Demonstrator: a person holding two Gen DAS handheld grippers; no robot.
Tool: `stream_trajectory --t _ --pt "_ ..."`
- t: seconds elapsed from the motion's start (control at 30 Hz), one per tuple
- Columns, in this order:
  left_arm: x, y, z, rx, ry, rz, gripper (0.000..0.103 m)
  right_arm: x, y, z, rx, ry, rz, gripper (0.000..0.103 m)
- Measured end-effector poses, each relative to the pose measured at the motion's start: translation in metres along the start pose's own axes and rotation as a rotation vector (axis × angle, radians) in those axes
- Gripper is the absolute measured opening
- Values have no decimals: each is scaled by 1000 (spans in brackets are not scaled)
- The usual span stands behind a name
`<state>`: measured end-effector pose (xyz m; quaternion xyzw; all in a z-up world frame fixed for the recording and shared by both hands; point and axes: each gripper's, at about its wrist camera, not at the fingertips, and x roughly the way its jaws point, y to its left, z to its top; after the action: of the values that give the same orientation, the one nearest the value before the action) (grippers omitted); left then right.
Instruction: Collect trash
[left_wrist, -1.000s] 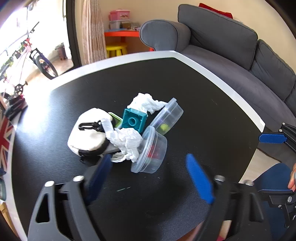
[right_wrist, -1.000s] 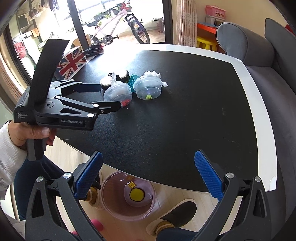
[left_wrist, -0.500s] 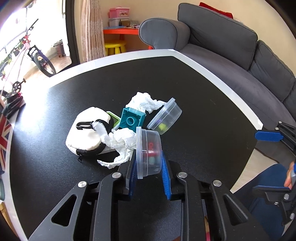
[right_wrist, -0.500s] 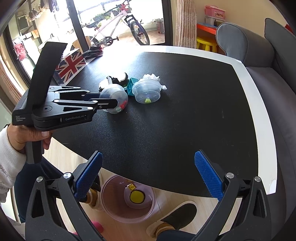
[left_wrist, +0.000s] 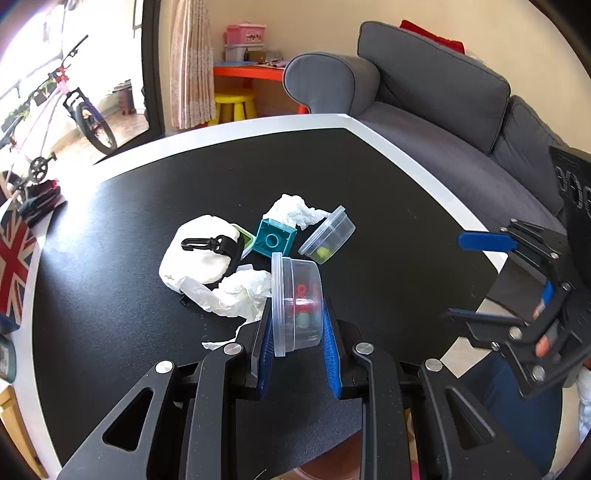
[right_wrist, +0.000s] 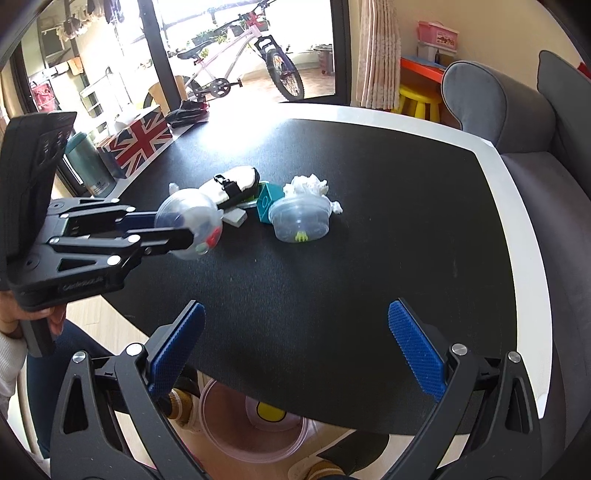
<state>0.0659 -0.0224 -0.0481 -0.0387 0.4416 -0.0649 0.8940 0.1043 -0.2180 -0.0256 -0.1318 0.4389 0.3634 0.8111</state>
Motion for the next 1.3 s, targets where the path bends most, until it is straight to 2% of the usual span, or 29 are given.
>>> stream_trajectory --t 0.63,0.67,0.7,1.07,1.13,1.17,1.2,1.23,1.27,1.3 --pt "-1 14 -1 -28 -12 -12 24 14 0 8 -3 22 -3 98" --pt "0 14 -1 -27 -11 -12 15 14 -1 9 -2 22 -4 98" --pt "1 14 -1 -28 -4 -9 0 15 -2 9 -1 23 -5 98" --pt "4 4 -12 -1 28 -8 1 19 -3 11 2 23 -3 98" --pt "6 1 -13 11 28 -3 14 20 -3 10 2 25 -5 98" --pt "6 -1 -13 16 27 3 33 21 -4 10 5 26 -5 98" --pt "6 -2 -13 18 17 14 66 20 -5 9 7 25 -6 98" --pt "5 -3 -14 14 4 21 85 21 -6 8 9 25 -6 98" --pt "1 -4 -14 12 -39 30 96 21 -7 8 11 25 -6 98" --pt "1 -5 -14 18 -44 36 96 20 -7 7 10 26 -6 98"
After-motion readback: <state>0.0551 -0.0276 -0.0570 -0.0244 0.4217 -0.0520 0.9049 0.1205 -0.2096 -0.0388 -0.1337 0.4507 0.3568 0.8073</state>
